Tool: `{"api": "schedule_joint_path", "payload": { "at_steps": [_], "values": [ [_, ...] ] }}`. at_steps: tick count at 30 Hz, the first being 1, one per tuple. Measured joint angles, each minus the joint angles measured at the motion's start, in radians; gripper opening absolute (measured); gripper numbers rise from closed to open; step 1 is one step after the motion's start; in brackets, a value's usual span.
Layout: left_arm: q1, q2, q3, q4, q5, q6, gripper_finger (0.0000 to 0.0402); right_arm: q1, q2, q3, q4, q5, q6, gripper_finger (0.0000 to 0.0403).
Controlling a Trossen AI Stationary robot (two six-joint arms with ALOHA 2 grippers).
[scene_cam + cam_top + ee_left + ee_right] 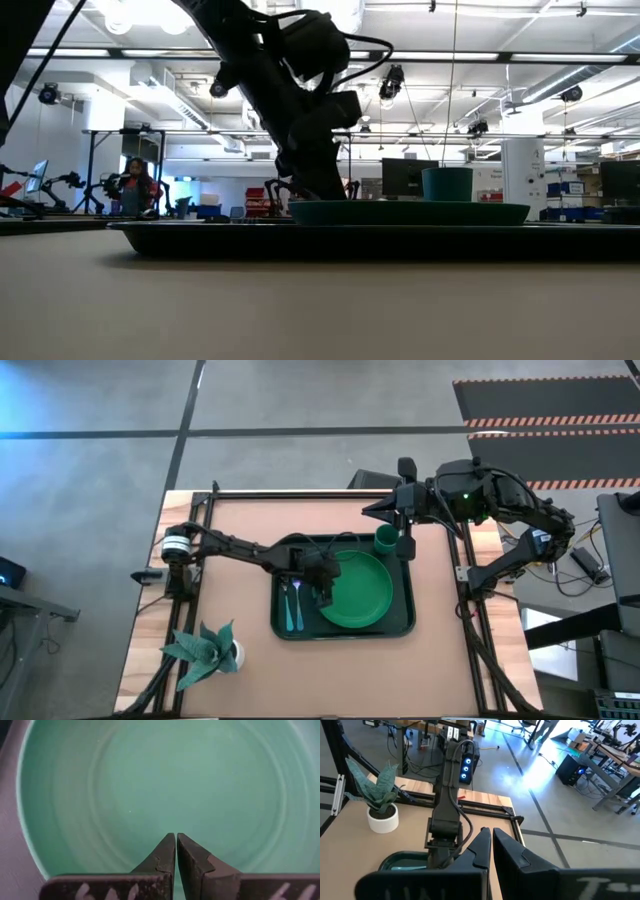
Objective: Pick and place plate/cup/fork/spoon on tray
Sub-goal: Adjust the green plate on the dark green tray
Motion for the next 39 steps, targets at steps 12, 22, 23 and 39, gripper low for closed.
{"api": "schedule_joint_path", "payload": {
  "at_steps": [12, 22, 23, 39],
  "values": [
    [-0.04, -0.002, -0.073, -0.014, 0.009, -0.077, 0.0, 0.0, 0.0, 0.0, -0.001, 0.0, -0.004, 0.0008],
    [-0.082, -0.011, -0.057, -0.063, 0.024, -0.128, 0.0, 0.0, -0.001, 0.0, -0.002, 0.0, -0.012, 0.0008],
    [-0.085, -0.014, -0.058, -0.072, 0.024, -0.128, 0.0, 0.0, -0.001, 0.0, -0.003, 0.0, -0.012, 0.0008],
    [-0.091, -0.028, -0.047, -0.088, 0.023, -0.154, 0.0, 0.0, -0.005, 0.0, -0.006, 0.0, -0.02, 0.0008]
  ]
}}
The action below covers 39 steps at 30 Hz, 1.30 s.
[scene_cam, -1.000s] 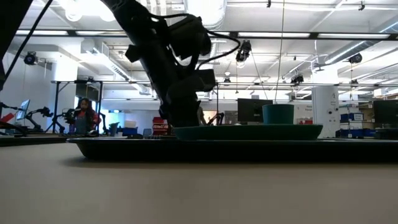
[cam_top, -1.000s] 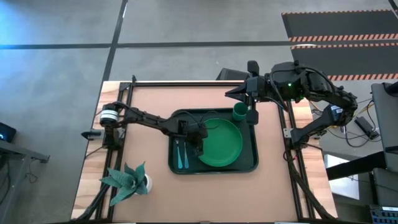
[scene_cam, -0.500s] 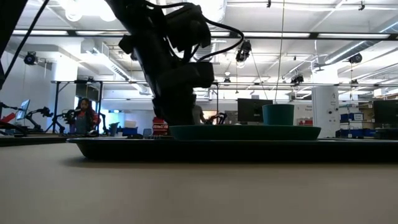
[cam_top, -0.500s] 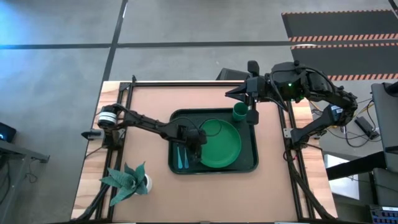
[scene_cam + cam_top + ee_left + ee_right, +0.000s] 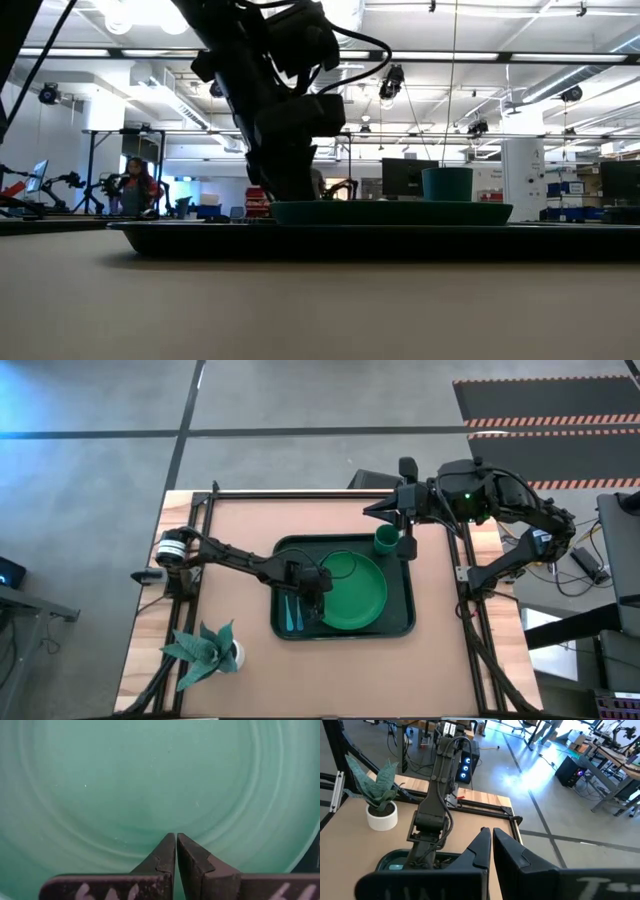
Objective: Pick and place plate/cup/fork/spoon on tray
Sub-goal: Adjust the green plate on the dark green tray, then adjust the green cup on the dark green tray
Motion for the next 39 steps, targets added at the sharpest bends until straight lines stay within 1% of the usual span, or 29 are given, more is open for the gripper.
{"api": "schedule_joint_path", "payload": {
  "at_steps": [9, 20, 28, 31, 34, 37, 39],
  "values": [
    [-0.009, -0.001, -0.004, -0.001, 0.0, -0.028, 0.0, 0.0, -0.004, 0.0, 0.0, 0.0, -0.007, 0.0008],
    [-0.057, -0.001, -0.006, -0.019, -0.01, -0.104, 0.0, 0.0, -0.004, 0.0, 0.0, 0.0, -0.007, 0.0008],
    [-0.09, -0.001, -0.005, -0.022, -0.035, -0.125, 0.0, 0.0, -0.004, 0.0, 0.0, -0.001, -0.007, 0.0008],
    [-0.092, -0.014, 0.009, -0.027, -0.098, -0.1, 0.0, 0.0, -0.004, 0.0, -0.013, 0.0, -0.005, 0.0008],
    [-0.091, -0.077, 0.032, -0.022, -0.191, -0.075, 0.0, 0.0, -0.008, 0.0, -0.089, 0.023, 0.059, 0.0009],
    [-0.082, -0.164, 0.041, -0.019, -0.287, -0.03, 0.0, 0.0, -0.008, 0.0, -0.215, 0.119, 0.146, 0.0009],
    [-0.072, -0.227, 0.041, -0.026, -0.34, 0.014, 0.0, 0.0, -0.001, 0.0, -0.308, 0.202, 0.229, 0.0009]
  ]
}}
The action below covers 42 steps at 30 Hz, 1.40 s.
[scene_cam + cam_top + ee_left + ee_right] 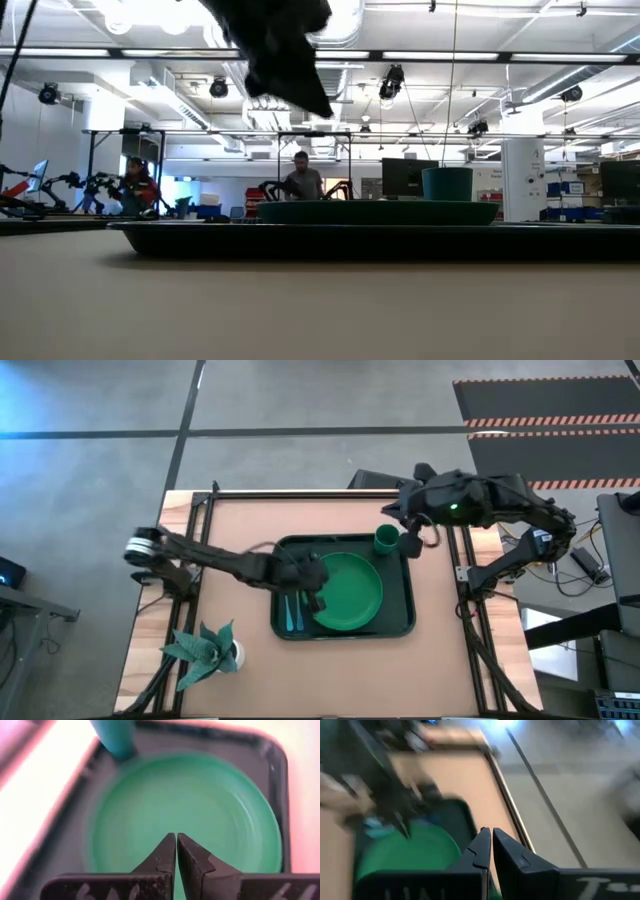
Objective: Pick and place plate/cup/fork/spoon on tray
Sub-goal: Adjust the green cup on the dark green tray
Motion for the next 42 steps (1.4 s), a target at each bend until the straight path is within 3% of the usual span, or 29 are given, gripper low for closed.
{"api": "schedule_joint_path", "payload": {
  "at_steps": [2, 5, 13, 24, 34, 42],
  "values": [
    [0.009, -0.066, 0.0, -0.008, -0.054, 0.052, 0.0, 0.0, 0.008, -0.005, -0.102, 0.076, 0.077, 0.0009],
    [0.021, -0.159, 0.0, -0.043, -0.153, 0.107, 0.0, 0.0, 0.021, -0.015, -0.225, 0.109, 0.21, 0.0009],
    [0.046, -0.359, -0.002, -0.221, -0.358, 0.123, 0.0, -0.017, 0.046, -0.108, -0.321, 0.077, 0.379, 0.0054],
    [0.046, -0.584, -0.077, -0.249, -0.409, 0.119, 0.0, -0.138, 0.051, -0.424, -0.271, -0.05, 0.416, 0.0131],
    [0.046, -0.672, -0.152, -0.259, -0.415, 0.076, 0.0, -0.277, 0.046, -0.619, 0.007, -0.298, 0.266, 0.0137],
    [0.046, -0.678, -0.198, -0.261, -0.414, 0.031, 0.0, -0.421, 0.046, -0.713, 0.1, -0.442, 0.165, 0.0137]
  ]
}}
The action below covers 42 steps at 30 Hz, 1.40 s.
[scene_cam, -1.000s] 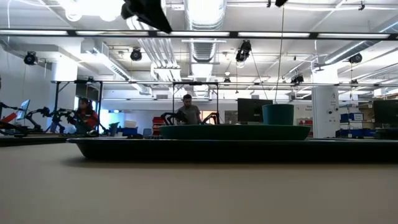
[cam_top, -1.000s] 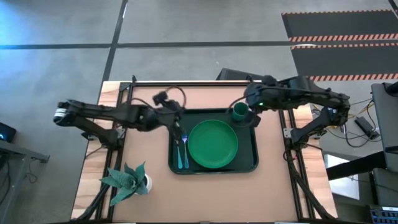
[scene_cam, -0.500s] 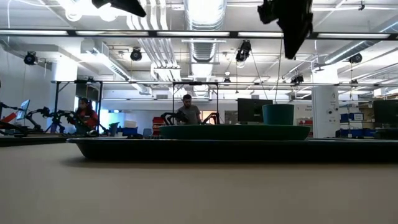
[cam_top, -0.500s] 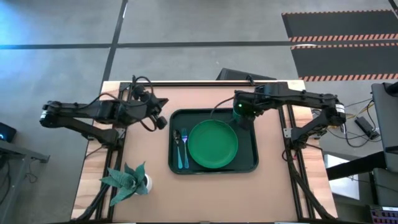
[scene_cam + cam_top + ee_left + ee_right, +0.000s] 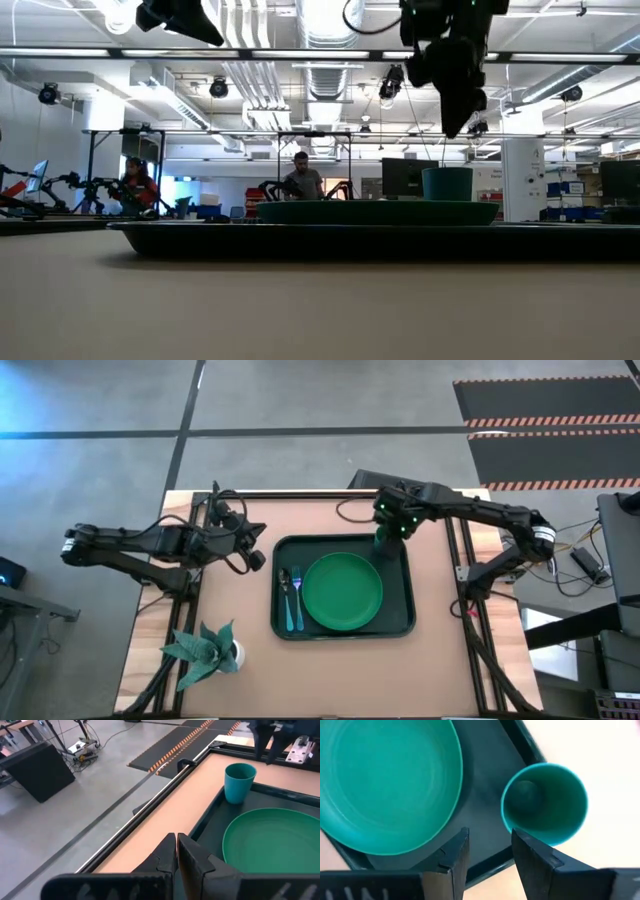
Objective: Pick and place plate/cup/fork/spoon on tray
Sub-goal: Adjust the green cup on the dark green tray
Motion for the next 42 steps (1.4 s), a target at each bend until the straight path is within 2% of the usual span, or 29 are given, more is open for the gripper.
{"api": "schedule_joint_path", "payload": {
  "at_steps": [12, 24, 30, 34, 38, 42],
  "values": [
    [0.0, 0.0, 0.0, 0.001, 0.0, -0.017, 0.0, -0.115, 0.005, -0.145, 0.121, -0.152, -0.074, 0.0137],
    [0.0, 0.0, 0.0, 0.01, 0.0, -0.055, 0.0, -0.119, 0.005, -0.276, 0.217, -0.191, -0.106, 0.0137],
    [0.0, 0.0, 0.0, 0.01, 0.0, -0.072, 0.0, -0.119, 0.005, -0.272, 0.245, -0.185, -0.121, 0.0133],
    [0.0, 0.0, 0.0, 0.01, 0.0, -0.072, 0.0, -0.119, 0.005, -0.228, 0.249, -0.165, -0.142, 0.0098],
    [0.001, 0.0, 0.0, 0.01, 0.0, -0.072, 0.0, -0.122, 0.005, -0.185, 0.248, -0.153, -0.162, 0.0026],
    [0.001, 0.0, 0.0, 0.01, 0.0, -0.072, 0.0, -0.124, 0.005, -0.163, 0.248, -0.153, -0.161, 0.001]
  ]
}}
